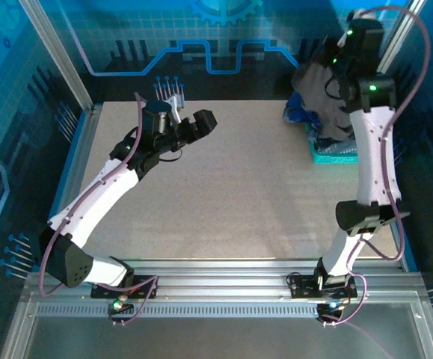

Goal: Fold and stack the t-shirts

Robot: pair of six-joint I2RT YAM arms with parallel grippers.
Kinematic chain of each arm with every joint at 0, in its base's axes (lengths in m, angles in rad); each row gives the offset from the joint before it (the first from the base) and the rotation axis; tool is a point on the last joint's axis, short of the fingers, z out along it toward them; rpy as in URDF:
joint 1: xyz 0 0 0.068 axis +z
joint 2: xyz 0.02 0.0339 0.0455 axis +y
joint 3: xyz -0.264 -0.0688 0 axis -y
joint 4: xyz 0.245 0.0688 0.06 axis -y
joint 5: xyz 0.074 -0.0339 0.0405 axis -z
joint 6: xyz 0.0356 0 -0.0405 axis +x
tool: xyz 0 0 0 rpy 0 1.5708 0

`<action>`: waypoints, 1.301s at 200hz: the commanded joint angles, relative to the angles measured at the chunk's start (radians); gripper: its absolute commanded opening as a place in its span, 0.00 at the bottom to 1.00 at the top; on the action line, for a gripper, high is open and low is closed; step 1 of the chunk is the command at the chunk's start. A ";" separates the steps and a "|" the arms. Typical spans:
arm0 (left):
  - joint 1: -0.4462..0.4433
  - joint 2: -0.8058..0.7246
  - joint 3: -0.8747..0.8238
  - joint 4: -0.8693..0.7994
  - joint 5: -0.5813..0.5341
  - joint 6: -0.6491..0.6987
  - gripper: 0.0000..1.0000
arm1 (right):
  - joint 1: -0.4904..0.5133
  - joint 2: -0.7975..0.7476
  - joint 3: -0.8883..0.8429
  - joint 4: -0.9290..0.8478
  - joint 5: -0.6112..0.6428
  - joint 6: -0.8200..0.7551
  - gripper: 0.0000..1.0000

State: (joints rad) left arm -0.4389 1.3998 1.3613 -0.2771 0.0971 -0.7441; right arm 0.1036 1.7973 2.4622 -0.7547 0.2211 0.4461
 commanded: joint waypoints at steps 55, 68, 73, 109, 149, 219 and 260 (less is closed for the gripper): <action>0.001 -0.113 0.058 -0.253 -0.456 0.077 0.94 | 0.248 0.047 0.212 0.108 -0.403 0.109 0.00; 0.004 -0.143 0.051 -0.263 -0.486 0.091 0.94 | 0.313 0.065 0.165 0.074 -0.377 0.112 0.00; 0.005 -0.153 0.047 -0.269 -0.497 0.094 0.94 | 0.331 0.072 0.143 0.058 -0.371 0.123 0.00; 0.006 -0.227 0.003 -0.353 -0.570 0.091 0.93 | 0.375 0.090 -0.195 0.045 -0.371 0.188 0.00; 0.011 -0.250 -0.079 -0.417 -0.448 0.102 0.92 | 0.352 0.054 -0.455 -0.029 -0.290 0.177 0.55; 0.223 -0.135 -0.252 -0.474 -0.093 -0.091 0.79 | 0.641 -0.205 -1.108 -0.004 -0.208 0.067 0.59; 0.264 -0.079 -0.294 -0.446 -0.055 -0.126 0.73 | 0.760 -0.082 -1.208 -0.024 -0.326 0.008 0.60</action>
State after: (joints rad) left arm -0.1890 1.3045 1.0779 -0.7319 -0.0341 -0.8268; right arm 0.8516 1.6314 1.2690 -0.7635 -0.0372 0.5083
